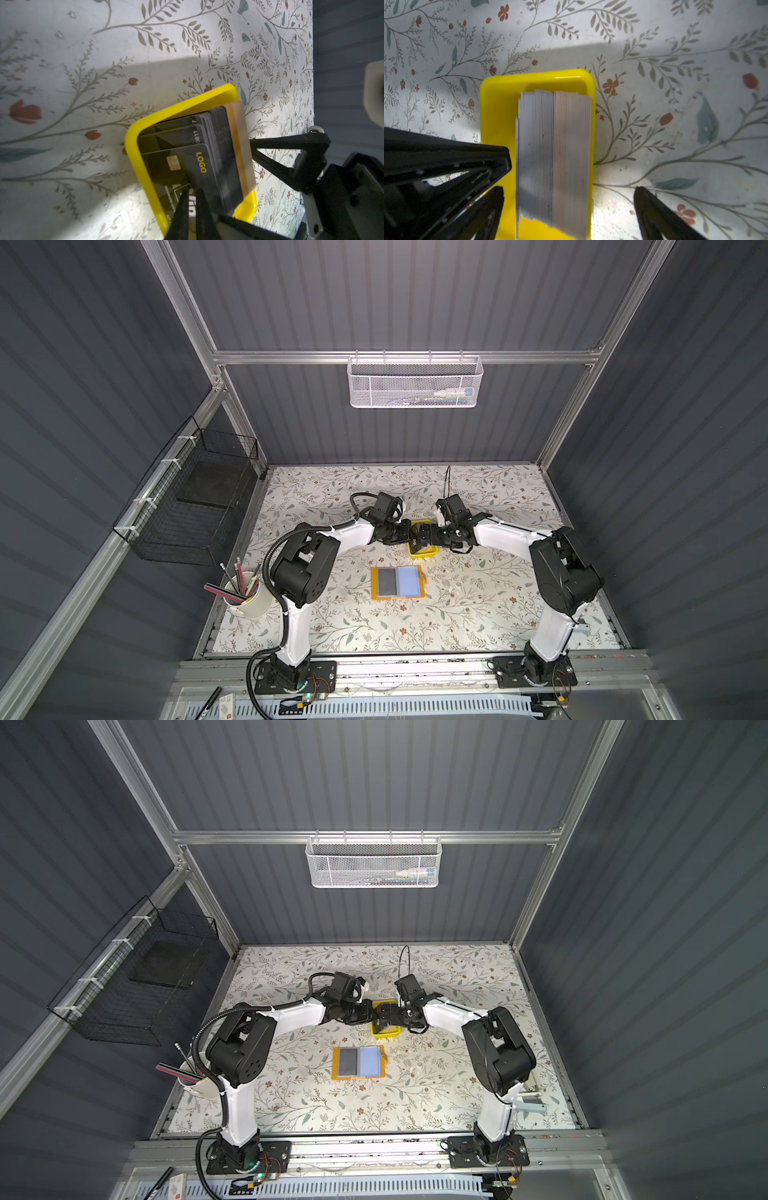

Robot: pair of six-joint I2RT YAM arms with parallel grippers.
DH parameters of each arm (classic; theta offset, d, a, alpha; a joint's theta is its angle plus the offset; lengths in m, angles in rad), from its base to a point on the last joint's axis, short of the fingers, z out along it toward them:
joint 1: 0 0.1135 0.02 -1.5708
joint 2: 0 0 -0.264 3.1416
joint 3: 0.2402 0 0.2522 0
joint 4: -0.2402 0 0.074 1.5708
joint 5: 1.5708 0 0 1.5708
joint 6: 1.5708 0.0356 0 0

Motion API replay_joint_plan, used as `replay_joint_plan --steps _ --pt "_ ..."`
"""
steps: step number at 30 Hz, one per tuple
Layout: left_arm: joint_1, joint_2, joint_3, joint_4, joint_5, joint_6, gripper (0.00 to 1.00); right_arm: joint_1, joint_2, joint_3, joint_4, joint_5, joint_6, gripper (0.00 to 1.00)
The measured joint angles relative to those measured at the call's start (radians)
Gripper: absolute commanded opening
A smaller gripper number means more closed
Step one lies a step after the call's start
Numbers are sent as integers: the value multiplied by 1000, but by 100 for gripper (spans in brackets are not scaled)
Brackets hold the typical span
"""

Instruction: Put the credit cards into the card holder

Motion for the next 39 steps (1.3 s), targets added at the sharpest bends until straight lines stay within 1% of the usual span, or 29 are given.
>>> replay_joint_plan --steps 15,24,28,34,39 --pt "0 0 0 1 0 0 9 -1 36 23 -22 15 3 99" --pt "-1 0 0 3 0 0 9 -22 47 60 -27 24 8 98" --pt "-3 2 0 5 0 0 10 -26 51 67 -30 24 7 98" --pt "-13 17 4 29 6 -5 15 -28 50 67 -38 26 6 98" --pt "-18 28 15 36 9 -9 15 -28 50 67 -47 27 4 98"
